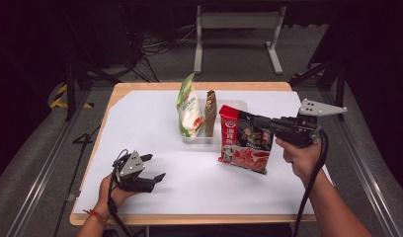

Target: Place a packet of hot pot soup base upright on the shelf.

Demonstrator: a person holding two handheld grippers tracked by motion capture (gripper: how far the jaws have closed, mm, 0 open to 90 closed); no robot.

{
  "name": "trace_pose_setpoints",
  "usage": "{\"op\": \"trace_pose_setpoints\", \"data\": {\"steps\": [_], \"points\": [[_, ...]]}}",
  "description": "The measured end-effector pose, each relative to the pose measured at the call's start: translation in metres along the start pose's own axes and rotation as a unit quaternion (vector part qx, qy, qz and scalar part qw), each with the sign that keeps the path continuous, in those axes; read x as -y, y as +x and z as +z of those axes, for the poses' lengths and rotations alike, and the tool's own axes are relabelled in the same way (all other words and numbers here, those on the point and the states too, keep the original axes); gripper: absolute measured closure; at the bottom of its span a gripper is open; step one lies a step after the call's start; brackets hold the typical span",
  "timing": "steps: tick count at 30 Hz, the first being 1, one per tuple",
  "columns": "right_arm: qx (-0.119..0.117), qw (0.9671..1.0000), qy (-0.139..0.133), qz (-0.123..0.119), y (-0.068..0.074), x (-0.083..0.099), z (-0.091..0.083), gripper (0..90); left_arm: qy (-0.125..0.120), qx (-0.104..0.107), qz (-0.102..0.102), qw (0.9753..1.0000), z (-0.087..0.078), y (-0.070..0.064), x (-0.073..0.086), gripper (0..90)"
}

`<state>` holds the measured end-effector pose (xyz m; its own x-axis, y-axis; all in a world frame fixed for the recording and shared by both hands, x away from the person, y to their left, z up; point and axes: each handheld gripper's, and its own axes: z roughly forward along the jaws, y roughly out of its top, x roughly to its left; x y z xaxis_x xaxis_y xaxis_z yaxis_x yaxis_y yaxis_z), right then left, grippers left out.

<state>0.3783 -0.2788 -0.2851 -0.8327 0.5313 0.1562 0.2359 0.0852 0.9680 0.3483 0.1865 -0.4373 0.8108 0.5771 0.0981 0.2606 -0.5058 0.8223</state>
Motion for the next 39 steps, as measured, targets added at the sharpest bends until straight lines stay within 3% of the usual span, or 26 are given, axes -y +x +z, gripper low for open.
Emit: {"op": "trace_pose_setpoints", "data": {"steps": [7, 17, 27, 30, 32, 34, 39], "points": [[0.041, 0.9988, -0.028, 0.006, -0.003, -0.019, 0.004, 89.3, -0.003, 0.001, 0.001, 1.0, 0.0, 0.0, 0.0, 21.7], [0.086, 0.9958, -0.032, 0.009, -0.009, -0.04, 0.026, 89.3, -0.003, 0.001, 0.001, 1.0, 0.0, 0.0, 0.0, 21.7], [0.132, 0.9903, -0.038, 0.018, -0.018, -0.062, 0.047, 89.2, -0.003, 0.003, 0.003, 1.0, -0.001, 0.0, 0.0, 21.8], [0.161, 0.9864, -0.033, 0.011, -0.021, -0.067, 0.055, 89.2, -0.004, 0.002, 0.004, 1.0, -0.001, 0.0, 0.0, 21.7], [0.158, 0.9865, -0.035, 0.023, -0.026, -0.068, 0.058, 89.2, -0.006, 0.002, 0.004, 1.0, -0.001, 0.0, 0.0, 21.7], [0.176, 0.9838, -0.032, 0.018, -0.028, -0.071, 0.064, 89.2, -0.004, 0.002, 0.003, 1.0, -0.001, 0.001, 0.001, 21.7], [0.188, 0.9818, -0.023, 0.017, -0.031, -0.071, 0.079, 89.1, -0.004, 0.003, 0.004, 1.0, -0.001, 0.001, 0.001, 21.7]]}}
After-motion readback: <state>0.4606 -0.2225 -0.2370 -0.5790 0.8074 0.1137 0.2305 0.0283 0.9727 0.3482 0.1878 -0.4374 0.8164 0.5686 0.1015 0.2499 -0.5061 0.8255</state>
